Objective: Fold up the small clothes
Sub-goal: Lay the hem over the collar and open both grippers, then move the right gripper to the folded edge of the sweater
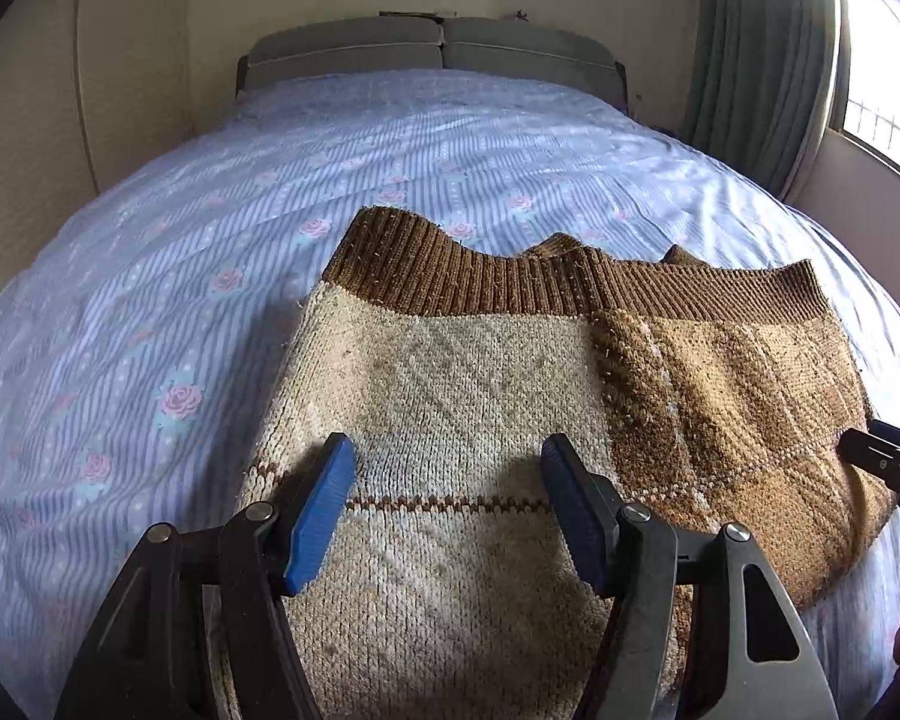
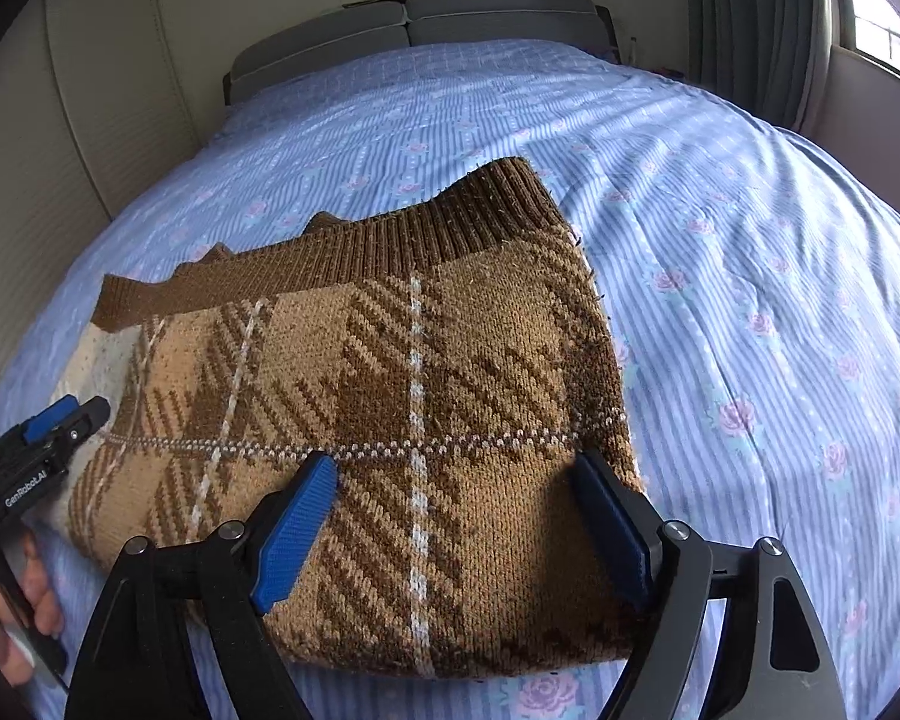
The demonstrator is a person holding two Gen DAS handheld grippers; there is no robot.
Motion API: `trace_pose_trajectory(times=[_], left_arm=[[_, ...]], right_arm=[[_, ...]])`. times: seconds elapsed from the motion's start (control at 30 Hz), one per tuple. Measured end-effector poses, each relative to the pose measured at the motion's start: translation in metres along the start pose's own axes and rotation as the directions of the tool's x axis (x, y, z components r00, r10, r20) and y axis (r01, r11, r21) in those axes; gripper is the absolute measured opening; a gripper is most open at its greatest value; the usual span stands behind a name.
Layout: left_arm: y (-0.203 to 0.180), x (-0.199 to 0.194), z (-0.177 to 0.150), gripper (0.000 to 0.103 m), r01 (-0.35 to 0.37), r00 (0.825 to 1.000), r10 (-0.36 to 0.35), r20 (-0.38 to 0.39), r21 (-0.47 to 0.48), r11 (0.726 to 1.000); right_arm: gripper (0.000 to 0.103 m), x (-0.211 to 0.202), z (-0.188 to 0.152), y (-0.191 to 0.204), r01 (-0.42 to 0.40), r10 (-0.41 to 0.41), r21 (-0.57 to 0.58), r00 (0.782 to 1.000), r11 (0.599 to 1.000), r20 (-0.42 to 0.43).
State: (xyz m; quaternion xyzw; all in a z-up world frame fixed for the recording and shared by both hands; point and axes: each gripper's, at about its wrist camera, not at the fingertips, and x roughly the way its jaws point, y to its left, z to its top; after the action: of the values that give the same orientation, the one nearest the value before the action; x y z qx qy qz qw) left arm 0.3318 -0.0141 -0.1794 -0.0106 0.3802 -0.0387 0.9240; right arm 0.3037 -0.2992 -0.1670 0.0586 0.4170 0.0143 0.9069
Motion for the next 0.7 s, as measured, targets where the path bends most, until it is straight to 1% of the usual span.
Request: trace_pose_trajectory(times=[0.07,0.17,0.27,0.37,0.5,0.6,0.7], left_arm=[[-0.002,-0.010,0.001,0.064,-0.012,1.000,0.012,0.001,-0.005,1.000],[-0.002,-0.029,-0.003,0.065,-0.054,0.999,0.054,0.006,-0.003,0.999],[0.001,-0.049,-0.010,0.065,-0.043,0.999,0.043,0.008,-0.033,0.999],[0.002,-0.067,-0.017,0.065,-0.025,1.000,0.026,0.016,-0.061,0.998],[-0.003,-0.082,-0.028,0.066,-0.008,1.000,0.009,0.015,-0.066,0.998],[-0.006,-0.087,-0.036,0.066,-0.009,1.000,0.010,0.018,-0.067,0.998],[-0.005,-0.084,-0.040,0.066,-0.009,1.000,0.010,0.009,-0.081,0.997]], right_arm=[[0.081,-0.013,-0.001,-0.002,-0.010,0.009,0.020,1.000,1.000,0.019],[0.082,-0.035,-0.007,-0.008,-0.046,0.042,0.065,0.997,0.997,0.058],[0.082,-0.056,-0.021,-0.018,-0.080,0.069,0.134,0.993,0.988,0.091],[0.082,-0.069,-0.039,-0.030,-0.097,0.076,0.216,0.991,0.972,0.107],[0.082,-0.067,-0.060,-0.049,-0.162,0.133,0.352,0.986,0.922,0.104],[0.082,-0.057,-0.067,-0.056,-0.169,0.147,0.407,0.985,0.898,0.084],[0.082,-0.051,-0.069,-0.059,-0.199,0.171,0.440,0.980,0.876,0.104]])
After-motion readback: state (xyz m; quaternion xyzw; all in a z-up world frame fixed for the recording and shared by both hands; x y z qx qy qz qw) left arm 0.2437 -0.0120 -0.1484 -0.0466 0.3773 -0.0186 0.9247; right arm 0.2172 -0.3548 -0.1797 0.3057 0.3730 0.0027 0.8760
